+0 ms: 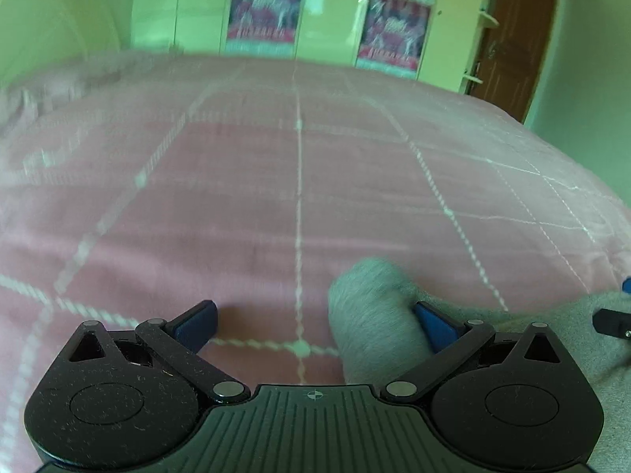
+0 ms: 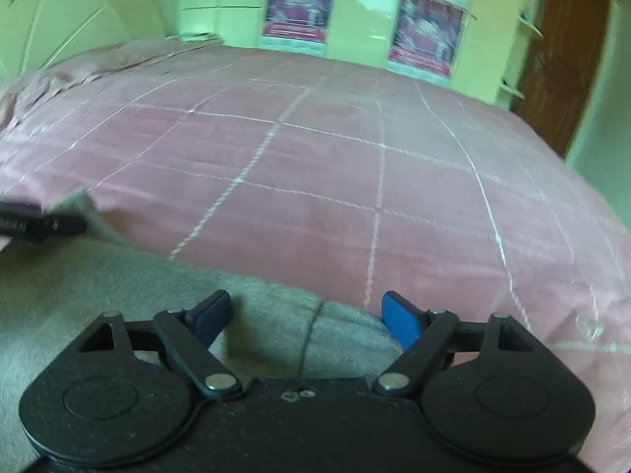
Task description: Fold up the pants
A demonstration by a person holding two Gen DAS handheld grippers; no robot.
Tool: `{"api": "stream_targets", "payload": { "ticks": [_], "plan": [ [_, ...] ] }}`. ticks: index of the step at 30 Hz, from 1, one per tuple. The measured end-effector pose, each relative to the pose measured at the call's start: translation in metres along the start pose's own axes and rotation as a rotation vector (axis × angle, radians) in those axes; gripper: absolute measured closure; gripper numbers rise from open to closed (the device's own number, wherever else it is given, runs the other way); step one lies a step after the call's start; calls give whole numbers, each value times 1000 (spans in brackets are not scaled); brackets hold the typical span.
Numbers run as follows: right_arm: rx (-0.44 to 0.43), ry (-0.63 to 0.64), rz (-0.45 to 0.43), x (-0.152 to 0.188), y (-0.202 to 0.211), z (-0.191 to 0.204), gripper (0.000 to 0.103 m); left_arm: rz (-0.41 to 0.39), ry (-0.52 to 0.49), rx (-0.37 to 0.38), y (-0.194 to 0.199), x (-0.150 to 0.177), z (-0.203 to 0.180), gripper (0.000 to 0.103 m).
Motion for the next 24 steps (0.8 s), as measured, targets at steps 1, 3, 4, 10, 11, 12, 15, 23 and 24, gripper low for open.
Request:
{"api": "stream_targets", "payload": {
  "ticks": [1, 3, 4, 10, 11, 12, 15, 23, 24],
  "plan": [
    [-13, -23, 6, 2, -1, -5, 21, -15, -5, 9, 0, 2, 2, 0],
    [-40, -47, 1, 5, 2, -9, 22, -33, 0, 17, 2, 4, 1, 0],
    [-52, -60, -12, 6, 8, -12, 22, -47, 12, 22, 7, 4, 2, 0],
    [-42, -54, -147, 29, 54, -16, 22, -137, -39, 8, 49, 15, 2, 0],
    [-7, -26, -105, 35, 47, -14, 20, -97, -79, -36, 42, 17, -1, 0],
    [-9, -26, -66, 41, 39, -16, 20, -59, -95, -47, 35, 20, -1, 0],
    [-137, -223, -87, 50, 56, -46, 18, -52, 20, 7, 47, 22, 13, 0],
    [-475, -728, -85, 126, 84, -132, 6, -20, 133, 177, 103, 76, 43, 0],
    [-504, -779, -75, 136, 83, -137, 6, -6, 159, 182, 106, 84, 46, 0]
  ]
}}
Point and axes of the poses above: each gripper's, at about its wrist camera, not at the fingertips, and y roughly against the way its jaws point, z to its left, x to its underside, the point moved 2 cm from there along -y, roughly the way its jaws point, and after that the axes turned 6 degrees about z, right-handed, at the moved point
